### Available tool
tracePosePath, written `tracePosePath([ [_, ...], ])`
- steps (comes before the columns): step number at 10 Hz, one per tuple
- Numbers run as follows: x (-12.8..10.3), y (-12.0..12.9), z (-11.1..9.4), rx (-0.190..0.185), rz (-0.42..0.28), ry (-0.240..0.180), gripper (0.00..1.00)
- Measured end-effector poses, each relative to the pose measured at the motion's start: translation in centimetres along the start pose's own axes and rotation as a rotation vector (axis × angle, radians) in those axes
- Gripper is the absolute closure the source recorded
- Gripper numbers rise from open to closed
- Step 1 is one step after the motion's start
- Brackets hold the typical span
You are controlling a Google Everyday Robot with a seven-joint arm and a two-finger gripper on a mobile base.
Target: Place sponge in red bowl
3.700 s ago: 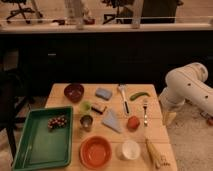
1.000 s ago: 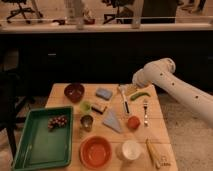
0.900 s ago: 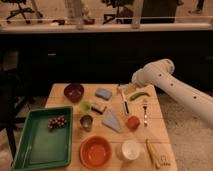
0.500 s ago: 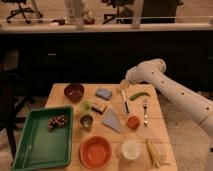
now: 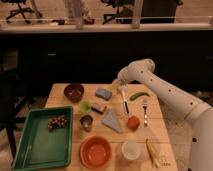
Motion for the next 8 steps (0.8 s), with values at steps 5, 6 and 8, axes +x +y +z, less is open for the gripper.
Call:
tracePosePath([
  [5, -0.6, 2.9, 4.3, 0.057, 0.098, 0.044, 0.2],
  [6, -0.6, 3.4, 5.4, 0.048, 0.105, 0.057, 0.2],
  [8, -0.5, 4.2, 7.1, 0.015, 0.099, 0.077, 0.2],
])
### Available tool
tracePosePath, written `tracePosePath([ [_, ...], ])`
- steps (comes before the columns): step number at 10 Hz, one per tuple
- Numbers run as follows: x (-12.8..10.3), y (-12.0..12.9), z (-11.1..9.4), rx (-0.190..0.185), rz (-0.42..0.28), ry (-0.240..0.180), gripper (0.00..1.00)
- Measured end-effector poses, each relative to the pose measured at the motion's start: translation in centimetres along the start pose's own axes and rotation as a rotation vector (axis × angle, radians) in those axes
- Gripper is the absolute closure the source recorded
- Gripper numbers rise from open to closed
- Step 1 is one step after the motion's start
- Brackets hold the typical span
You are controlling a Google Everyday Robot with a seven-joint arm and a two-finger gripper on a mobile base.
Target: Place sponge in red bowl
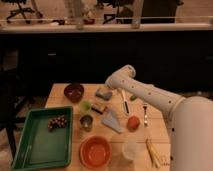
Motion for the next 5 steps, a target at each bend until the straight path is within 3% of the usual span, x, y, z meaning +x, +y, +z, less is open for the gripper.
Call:
tracePosePath([
  [5, 1.4, 1.0, 2.3, -0.092, -0.058, 0.034, 0.2],
])
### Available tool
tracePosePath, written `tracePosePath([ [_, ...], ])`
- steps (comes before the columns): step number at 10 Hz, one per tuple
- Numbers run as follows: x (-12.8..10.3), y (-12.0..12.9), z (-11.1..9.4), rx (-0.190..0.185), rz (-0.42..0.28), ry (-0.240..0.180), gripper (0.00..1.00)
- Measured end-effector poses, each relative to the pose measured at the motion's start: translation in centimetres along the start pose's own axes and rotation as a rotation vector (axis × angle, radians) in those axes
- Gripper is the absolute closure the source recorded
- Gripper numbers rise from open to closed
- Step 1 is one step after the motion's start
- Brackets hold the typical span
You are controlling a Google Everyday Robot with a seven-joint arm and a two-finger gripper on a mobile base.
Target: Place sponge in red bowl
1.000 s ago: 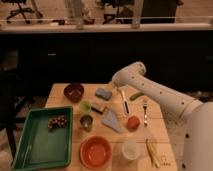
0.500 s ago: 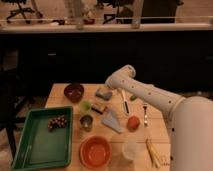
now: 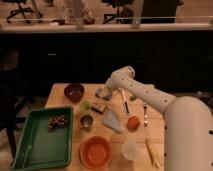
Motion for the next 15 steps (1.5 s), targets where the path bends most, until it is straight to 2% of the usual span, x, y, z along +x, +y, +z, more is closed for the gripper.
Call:
tracePosePath([
  [6, 1.5, 1.1, 2.2, -0.041, -0.022, 0.031, 0.2],
  [13, 3.3, -0.6, 3.6, -0.061, -0.016, 0.042, 0.2],
  [14, 3.5, -0.5, 4.2, -0.075, -0.021, 0.047, 0.23],
  [15, 3.5, -0.4, 4.5, -0.085, -0.029, 0.051, 0.3],
])
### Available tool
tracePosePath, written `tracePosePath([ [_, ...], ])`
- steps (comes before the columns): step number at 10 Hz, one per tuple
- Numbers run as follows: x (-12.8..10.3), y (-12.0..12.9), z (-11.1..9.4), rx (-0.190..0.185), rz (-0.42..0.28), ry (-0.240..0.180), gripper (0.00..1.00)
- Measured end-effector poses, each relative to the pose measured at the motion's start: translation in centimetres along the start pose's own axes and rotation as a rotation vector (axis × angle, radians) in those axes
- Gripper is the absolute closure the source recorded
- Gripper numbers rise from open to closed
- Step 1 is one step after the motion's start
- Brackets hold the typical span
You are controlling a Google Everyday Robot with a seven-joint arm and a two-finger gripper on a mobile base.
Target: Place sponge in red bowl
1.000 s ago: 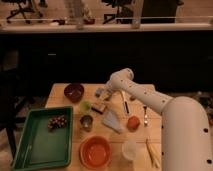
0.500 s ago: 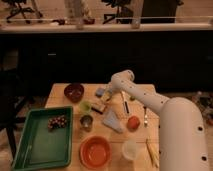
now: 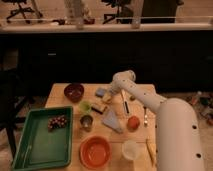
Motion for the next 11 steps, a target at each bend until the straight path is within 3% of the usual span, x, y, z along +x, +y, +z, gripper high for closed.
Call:
tracePosePath([
  [3, -0.1, 0.3, 0.4, -0.017, -0.016, -0.007, 0.62],
  [6, -0.6, 0.4, -3.2, 0.044, -0.006, -0.063, 0.92],
  [8, -0.6, 0.7, -6.8, 0.106, -0.003, -0.099, 1.0],
  [11, -0.6, 1.7, -11.6, 0.182, -0.013, -0.142, 1.0],
])
